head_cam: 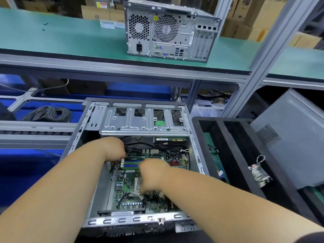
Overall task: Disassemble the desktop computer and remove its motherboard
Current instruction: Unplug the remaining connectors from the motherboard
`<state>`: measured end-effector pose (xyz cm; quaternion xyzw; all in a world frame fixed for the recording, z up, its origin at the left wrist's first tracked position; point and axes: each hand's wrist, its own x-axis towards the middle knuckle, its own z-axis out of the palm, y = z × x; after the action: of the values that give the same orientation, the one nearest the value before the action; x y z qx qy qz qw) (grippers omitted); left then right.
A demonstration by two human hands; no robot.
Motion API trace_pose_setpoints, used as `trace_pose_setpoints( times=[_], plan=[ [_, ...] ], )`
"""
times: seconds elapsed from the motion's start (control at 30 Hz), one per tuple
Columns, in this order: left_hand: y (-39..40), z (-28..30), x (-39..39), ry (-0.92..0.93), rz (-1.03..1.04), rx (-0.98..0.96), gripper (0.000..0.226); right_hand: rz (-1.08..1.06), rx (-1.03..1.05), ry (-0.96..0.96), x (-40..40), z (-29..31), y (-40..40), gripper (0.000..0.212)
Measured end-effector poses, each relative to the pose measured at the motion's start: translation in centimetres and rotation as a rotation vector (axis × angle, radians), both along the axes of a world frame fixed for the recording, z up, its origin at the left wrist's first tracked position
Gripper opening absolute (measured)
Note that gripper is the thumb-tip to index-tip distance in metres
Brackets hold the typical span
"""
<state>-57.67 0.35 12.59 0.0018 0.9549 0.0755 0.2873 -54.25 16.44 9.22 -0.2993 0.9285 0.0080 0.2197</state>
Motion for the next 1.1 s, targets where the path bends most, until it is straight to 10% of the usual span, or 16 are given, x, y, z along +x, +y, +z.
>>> trace_pose_setpoints(
  times=[0.13,0.33,0.6,0.77,1.1],
  plan=[
    [0.2,0.2,0.5,0.077,-0.042,-0.004,0.026,-0.295,-0.353,-0.212,0.1,3.1,2.1,0.026],
    [3.3,2.1,2.5,0.106,-0.114,0.351,0.017,-0.612,-1.432,-0.808,1.4,8.0,9.7,0.036],
    [12.7,2.8,5.5,0.220,-0.082,0.659,0.021,-0.947,-2.237,-0.947,2.2,6.6,19.7,0.061],
    [13.6,-0.5,6.3,0.246,-0.166,0.309,0.023,-1.017,-2.355,-1.019,3.6,4.2,22.9,0.073],
    [13.1,-1.1,6.5,0.165,-0.011,0.268,0.025,-1.185,-2.211,-0.993,4.8,2.4,25.2,0.060]
  ],
)
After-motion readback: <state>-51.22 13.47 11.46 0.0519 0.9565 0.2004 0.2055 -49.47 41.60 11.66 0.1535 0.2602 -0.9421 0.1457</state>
